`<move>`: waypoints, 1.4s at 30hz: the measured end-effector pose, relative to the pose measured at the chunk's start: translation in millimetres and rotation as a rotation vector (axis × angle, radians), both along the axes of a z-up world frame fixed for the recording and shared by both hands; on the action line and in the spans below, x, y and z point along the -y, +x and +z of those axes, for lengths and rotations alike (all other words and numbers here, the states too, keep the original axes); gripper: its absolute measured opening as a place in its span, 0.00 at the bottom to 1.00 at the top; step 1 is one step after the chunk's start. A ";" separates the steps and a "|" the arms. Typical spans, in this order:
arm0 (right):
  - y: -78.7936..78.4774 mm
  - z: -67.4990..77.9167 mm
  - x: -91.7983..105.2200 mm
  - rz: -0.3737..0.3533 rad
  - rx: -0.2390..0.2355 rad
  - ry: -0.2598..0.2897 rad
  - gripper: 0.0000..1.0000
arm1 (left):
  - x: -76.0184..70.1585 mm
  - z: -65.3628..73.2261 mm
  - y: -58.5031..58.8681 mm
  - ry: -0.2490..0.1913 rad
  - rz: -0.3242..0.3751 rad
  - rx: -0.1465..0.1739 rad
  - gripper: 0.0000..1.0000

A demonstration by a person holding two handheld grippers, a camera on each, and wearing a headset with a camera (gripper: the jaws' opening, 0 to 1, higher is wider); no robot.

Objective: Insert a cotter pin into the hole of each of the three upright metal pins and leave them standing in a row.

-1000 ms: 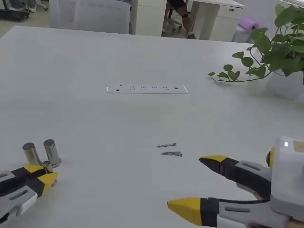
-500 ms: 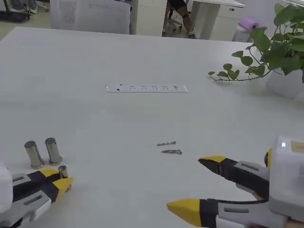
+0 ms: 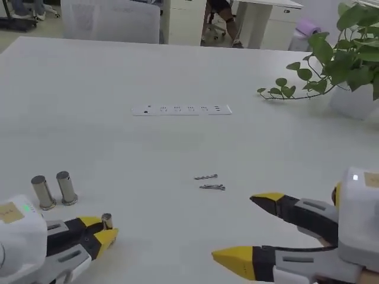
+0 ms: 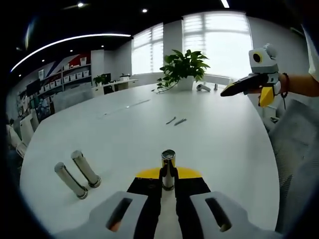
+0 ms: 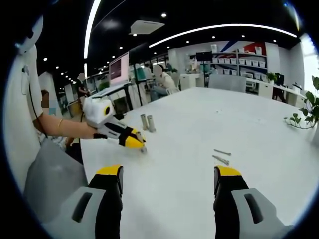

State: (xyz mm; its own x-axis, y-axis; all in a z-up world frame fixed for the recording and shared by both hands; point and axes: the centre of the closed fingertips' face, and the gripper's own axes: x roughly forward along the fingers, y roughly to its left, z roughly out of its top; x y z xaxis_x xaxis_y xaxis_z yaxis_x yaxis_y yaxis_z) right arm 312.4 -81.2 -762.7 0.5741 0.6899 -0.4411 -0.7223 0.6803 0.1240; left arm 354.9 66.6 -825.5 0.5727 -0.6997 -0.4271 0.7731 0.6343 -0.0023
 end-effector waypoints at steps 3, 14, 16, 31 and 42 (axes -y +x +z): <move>-0.6 0.1 1.0 -0.004 0.000 -0.001 0.76 | 7.3 0.0 -3.5 -0.001 -0.023 0.000 0.07; -2.7 0.8 3.1 -0.007 0.001 -0.008 0.75 | 34.8 -3.2 -21.4 -0.004 -0.122 -0.003 0.07; -3.0 1.0 3.3 -0.008 0.001 -0.008 0.75 | 39.0 -3.8 -25.1 -0.004 -0.135 -0.006 0.07; -7.2 0.6 5.7 -0.017 -0.002 -0.014 0.75 | 59.8 -8.7 -47.3 -0.009 -0.241 -0.013 0.07; -7.4 -0.4 6.5 -0.017 -0.004 -0.020 0.75 | 61.7 -11.6 -52.6 -0.024 -0.289 -0.026 0.07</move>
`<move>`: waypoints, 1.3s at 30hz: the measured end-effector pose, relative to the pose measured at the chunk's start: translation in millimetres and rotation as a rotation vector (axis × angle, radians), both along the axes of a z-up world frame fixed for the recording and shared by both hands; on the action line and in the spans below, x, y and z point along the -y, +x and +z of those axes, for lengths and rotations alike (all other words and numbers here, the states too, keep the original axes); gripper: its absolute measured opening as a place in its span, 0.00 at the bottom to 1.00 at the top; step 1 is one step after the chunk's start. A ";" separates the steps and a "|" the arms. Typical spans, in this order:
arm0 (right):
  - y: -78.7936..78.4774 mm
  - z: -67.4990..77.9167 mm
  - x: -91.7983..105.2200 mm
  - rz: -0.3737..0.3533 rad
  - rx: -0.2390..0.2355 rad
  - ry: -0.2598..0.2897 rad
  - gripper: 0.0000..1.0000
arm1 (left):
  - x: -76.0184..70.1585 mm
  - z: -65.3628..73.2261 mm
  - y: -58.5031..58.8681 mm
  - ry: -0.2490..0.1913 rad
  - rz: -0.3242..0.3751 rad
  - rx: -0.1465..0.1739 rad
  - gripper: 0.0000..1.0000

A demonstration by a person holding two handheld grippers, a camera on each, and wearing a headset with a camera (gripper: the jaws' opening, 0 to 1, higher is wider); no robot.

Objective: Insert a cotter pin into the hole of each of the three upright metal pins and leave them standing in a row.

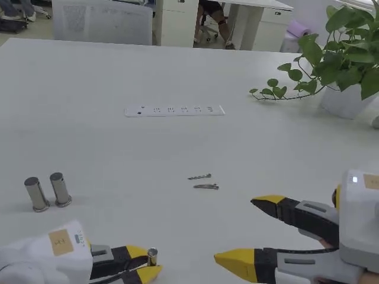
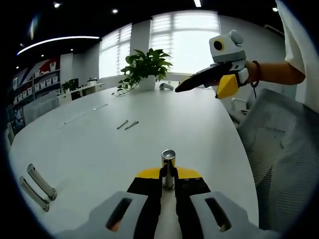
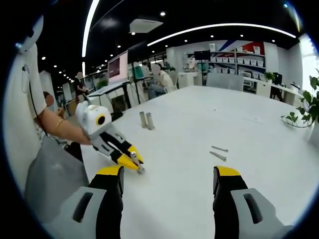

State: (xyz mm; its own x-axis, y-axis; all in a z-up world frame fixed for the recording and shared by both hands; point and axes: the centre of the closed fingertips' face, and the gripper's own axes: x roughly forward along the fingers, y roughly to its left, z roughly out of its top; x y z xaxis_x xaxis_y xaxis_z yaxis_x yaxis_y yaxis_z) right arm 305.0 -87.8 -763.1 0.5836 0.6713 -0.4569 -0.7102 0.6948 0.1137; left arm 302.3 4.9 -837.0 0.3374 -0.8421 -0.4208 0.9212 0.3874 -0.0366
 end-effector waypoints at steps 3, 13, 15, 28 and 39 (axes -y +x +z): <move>0.3 -0.5 -0.6 0.001 0.000 0.000 0.75 | -1.7 -1.9 -0.7 0.006 -0.013 0.002 0.07; 0.6 -1.1 -0.8 0.004 -0.002 -0.001 0.75 | -0.3 -2.6 -2.5 0.013 -0.047 0.025 0.07; 0.3 -1.7 -0.8 0.005 -0.005 -0.001 0.75 | 0.5 -2.5 -2.4 0.011 -0.050 0.029 0.07; -0.1 -2.6 0.8 0.003 -0.008 -0.002 0.74 | 1.6 -6.5 -1.8 0.017 -0.030 0.007 0.08; 0.3 -2.2 1.9 -0.001 -0.007 -0.005 0.74 | 1.8 -7.7 -1.3 0.015 -0.022 -0.008 0.13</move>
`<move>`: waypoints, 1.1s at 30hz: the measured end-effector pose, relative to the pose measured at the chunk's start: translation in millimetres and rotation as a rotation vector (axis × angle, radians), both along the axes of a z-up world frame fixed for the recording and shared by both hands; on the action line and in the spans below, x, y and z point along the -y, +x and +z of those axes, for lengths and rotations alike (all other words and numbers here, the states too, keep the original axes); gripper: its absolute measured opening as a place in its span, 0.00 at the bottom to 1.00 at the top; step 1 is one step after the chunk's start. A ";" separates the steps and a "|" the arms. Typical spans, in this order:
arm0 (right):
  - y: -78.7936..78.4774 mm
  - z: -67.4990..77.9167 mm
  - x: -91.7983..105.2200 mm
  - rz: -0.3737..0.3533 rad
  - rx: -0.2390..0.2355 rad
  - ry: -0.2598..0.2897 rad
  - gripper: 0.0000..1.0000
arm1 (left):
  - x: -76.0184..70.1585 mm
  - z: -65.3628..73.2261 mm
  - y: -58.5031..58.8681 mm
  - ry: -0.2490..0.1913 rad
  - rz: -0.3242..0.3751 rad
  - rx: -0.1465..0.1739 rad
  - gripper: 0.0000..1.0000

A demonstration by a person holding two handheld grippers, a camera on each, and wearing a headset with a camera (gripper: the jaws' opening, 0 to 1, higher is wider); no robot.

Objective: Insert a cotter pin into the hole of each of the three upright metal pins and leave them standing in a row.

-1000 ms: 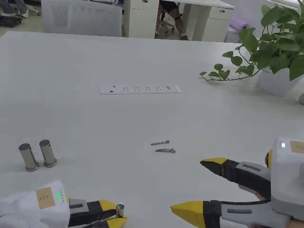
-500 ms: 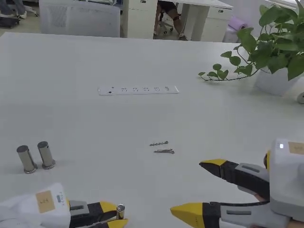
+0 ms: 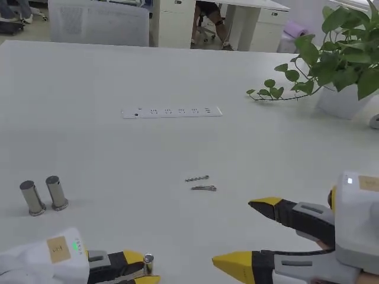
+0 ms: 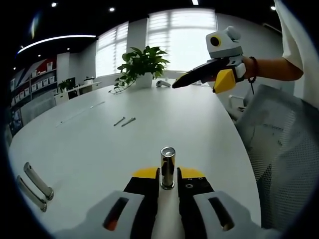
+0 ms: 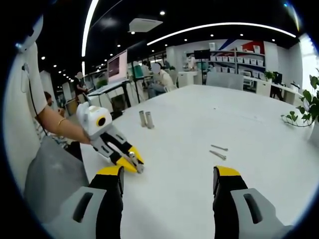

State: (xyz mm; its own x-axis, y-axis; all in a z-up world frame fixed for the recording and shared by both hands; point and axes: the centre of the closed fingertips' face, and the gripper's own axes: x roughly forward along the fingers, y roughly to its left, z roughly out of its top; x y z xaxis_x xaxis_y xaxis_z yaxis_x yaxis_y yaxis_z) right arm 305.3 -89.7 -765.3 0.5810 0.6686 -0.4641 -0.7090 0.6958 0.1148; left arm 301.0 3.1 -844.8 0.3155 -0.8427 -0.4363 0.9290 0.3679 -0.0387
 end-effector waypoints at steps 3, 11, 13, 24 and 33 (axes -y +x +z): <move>-0.2 0.2 0.1 0.000 0.000 0.000 0.74 | -0.7 0.5 1.0 -0.001 0.007 -0.006 0.17; 0.9 1.1 0.5 0.000 0.010 -0.003 0.74 | -2.6 7.8 5.1 -0.035 0.043 -0.017 0.31; 1.3 1.9 0.4 0.000 0.009 0.001 0.73 | -3.7 8.6 5.6 -0.032 0.050 -0.016 0.36; 9.9 3.1 4.1 0.004 0.004 -0.008 0.65 | -11.7 21.7 6.1 -0.068 0.117 -0.043 0.53; 28.2 3.2 14.0 0.012 0.006 -0.046 0.53 | -20.1 32.4 2.5 -0.090 0.161 -0.045 0.68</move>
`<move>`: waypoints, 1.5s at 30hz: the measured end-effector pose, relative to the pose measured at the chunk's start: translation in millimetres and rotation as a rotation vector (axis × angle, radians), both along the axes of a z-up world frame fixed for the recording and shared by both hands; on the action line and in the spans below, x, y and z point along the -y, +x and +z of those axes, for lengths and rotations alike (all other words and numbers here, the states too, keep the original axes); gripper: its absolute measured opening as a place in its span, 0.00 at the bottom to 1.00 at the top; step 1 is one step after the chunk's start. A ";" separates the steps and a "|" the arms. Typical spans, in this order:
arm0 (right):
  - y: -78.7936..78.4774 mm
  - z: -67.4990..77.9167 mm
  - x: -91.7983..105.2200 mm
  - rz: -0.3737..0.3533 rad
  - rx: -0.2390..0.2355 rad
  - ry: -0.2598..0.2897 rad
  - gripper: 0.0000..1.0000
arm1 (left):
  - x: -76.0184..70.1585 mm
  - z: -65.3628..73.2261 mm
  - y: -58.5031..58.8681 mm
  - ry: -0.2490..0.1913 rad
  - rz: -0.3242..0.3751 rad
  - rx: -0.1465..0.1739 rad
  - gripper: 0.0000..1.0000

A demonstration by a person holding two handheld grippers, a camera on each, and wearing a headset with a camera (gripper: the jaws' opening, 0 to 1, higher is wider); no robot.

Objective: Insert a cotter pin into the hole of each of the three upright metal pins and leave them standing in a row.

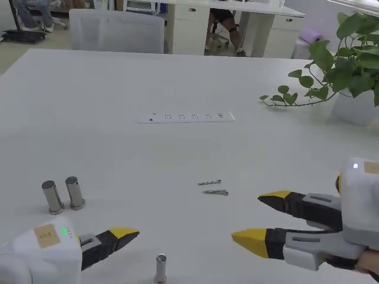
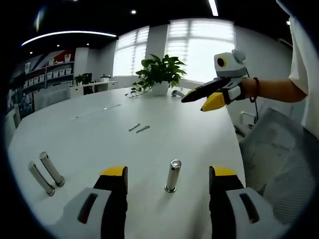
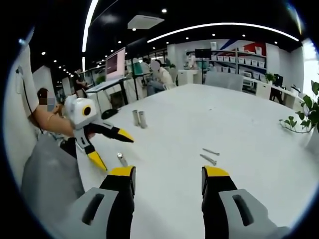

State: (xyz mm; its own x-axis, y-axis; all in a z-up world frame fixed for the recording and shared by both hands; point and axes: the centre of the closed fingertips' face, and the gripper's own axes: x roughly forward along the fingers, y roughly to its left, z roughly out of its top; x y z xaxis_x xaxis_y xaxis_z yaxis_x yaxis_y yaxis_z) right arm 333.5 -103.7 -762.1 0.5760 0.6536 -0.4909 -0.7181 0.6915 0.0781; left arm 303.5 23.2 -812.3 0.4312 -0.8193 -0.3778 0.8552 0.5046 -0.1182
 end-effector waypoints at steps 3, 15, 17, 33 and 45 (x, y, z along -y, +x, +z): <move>7.6 0.3 1.6 0.010 0.000 -0.024 0.51 | -3.9 3.2 -0.7 -0.001 0.019 0.001 0.73; 34.1 -8.1 9.8 0.061 -0.022 -0.105 0.39 | -14.2 13.9 -5.4 -0.026 0.088 0.000 0.86; 37.9 -10.6 11.3 0.066 -0.031 -0.112 0.35 | -16.3 15.0 -5.9 -0.028 0.103 -0.004 0.89; 69.0 -28.3 16.8 0.147 -0.056 -0.222 0.29 | -31.6 19.6 -7.8 -0.022 0.169 0.006 0.99; 92.3 -43.5 17.7 0.226 -0.090 -0.302 0.24 | -45.8 19.3 -12.7 0.002 0.217 -0.007 0.99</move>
State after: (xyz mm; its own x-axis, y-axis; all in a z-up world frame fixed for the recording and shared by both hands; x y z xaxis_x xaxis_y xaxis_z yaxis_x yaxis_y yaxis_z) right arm 425.7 -121.4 -805.6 0.3800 0.5776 -0.7225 -0.8546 0.5181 -0.0353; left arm 290.8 69.0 -793.0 0.5949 -0.7065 -0.3833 0.7254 0.6773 -0.1225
